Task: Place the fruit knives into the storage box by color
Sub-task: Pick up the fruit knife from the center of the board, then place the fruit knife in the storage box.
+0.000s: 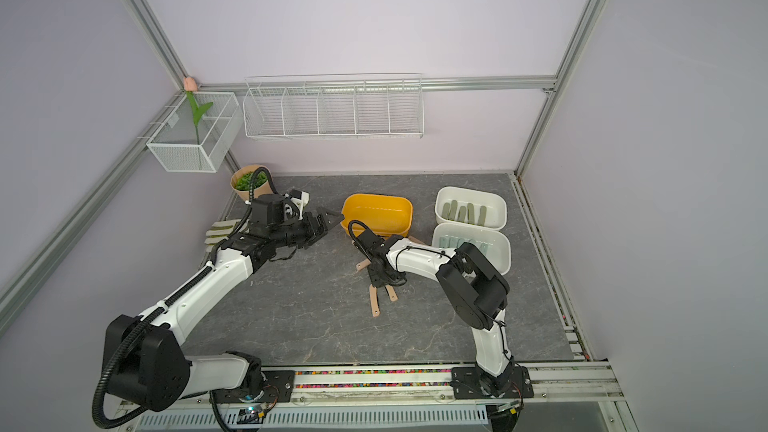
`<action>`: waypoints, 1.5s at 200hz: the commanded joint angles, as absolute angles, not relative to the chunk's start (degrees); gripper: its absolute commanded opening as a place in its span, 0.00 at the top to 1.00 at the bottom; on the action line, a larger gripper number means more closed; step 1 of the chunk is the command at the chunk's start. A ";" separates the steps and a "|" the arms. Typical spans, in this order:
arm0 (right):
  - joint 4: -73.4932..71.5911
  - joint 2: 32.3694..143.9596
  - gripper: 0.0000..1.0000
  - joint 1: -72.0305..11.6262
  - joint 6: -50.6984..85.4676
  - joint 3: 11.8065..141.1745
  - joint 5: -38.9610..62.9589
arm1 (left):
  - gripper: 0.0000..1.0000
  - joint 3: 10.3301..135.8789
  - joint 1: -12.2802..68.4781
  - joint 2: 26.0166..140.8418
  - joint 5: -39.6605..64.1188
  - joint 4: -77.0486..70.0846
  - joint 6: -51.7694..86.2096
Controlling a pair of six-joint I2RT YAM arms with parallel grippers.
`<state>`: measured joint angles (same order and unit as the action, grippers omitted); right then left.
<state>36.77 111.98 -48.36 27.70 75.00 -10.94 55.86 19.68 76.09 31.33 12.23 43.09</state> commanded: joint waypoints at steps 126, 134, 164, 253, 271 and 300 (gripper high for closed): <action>37.88 107.42 0.78 -46.30 27.60 74.59 -11.00 | 0.01 53.96 20.11 77.59 30.06 8.18 45.64; 37.90 106.55 0.78 -46.02 27.56 74.69 -10.91 | 0.01 53.96 20.07 77.62 30.06 8.01 45.71; 38.71 103.22 0.78 -44.92 27.36 76.21 -9.96 | 0.01 54.44 20.05 77.91 29.82 7.51 45.99; 38.09 103.18 0.78 -36.58 30.99 91.14 -0.58 | 0.01 64.94 17.98 83.52 27.63 12.43 41.03; 36.39 105.41 0.78 -34.71 33.50 94.39 2.04 | 0.01 66.03 17.12 84.74 27.77 12.64 40.27; 33.84 109.86 0.78 -32.92 36.82 99.64 5.62 | 0.01 67.58 16.11 87.19 27.44 13.88 38.29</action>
<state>36.16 105.60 -33.93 32.71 96.23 0.73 65.39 16.91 85.06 28.25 11.70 41.01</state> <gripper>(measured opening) 0.242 0.994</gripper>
